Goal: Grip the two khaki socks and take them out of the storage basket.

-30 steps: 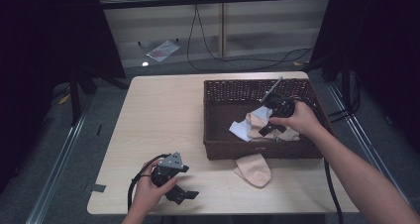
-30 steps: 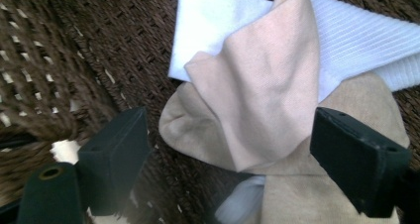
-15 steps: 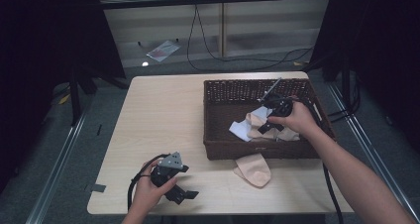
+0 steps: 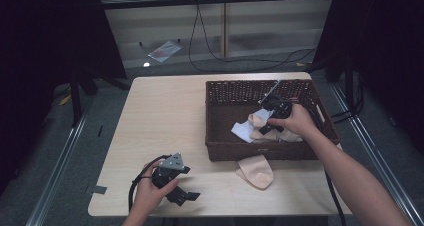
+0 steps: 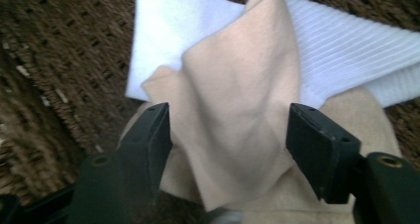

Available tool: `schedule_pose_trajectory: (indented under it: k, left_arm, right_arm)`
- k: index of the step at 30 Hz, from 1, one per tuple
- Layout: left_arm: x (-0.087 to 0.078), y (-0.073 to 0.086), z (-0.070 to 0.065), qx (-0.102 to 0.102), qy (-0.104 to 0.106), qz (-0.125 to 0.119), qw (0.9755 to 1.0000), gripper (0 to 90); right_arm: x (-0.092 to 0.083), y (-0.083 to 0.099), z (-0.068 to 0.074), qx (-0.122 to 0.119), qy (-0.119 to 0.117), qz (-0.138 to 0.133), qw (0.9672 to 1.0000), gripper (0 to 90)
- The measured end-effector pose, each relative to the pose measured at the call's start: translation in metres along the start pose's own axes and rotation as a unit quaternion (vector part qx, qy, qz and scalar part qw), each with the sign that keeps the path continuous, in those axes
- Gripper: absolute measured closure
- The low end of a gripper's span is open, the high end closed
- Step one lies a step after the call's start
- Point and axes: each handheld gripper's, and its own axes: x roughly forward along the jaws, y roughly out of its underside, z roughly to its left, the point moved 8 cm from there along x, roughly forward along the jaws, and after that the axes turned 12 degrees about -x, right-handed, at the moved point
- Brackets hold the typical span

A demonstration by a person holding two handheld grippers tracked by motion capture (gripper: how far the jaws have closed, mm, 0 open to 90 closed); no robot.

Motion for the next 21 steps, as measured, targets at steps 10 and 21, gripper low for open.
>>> schedule_pose_trajectory:
  k: [10, 21]
  left_arm:
    - [-0.001, 0.0002, 0.0006, 0.002, -0.003, 0.001, 1.0, 3.1]
    - [-0.0019, 0.0004, 0.0004, 0.001, -0.004, 0.003, 1.0, 3.1]
  right_arm:
    - [0.0058, -0.0032, 0.0025, -0.003, -0.004, 0.01, 0.9999, 66.1]
    - [-0.0024, -0.0048, 0.0061, 0.005, -0.022, -0.007, 0.9997, 87.3]
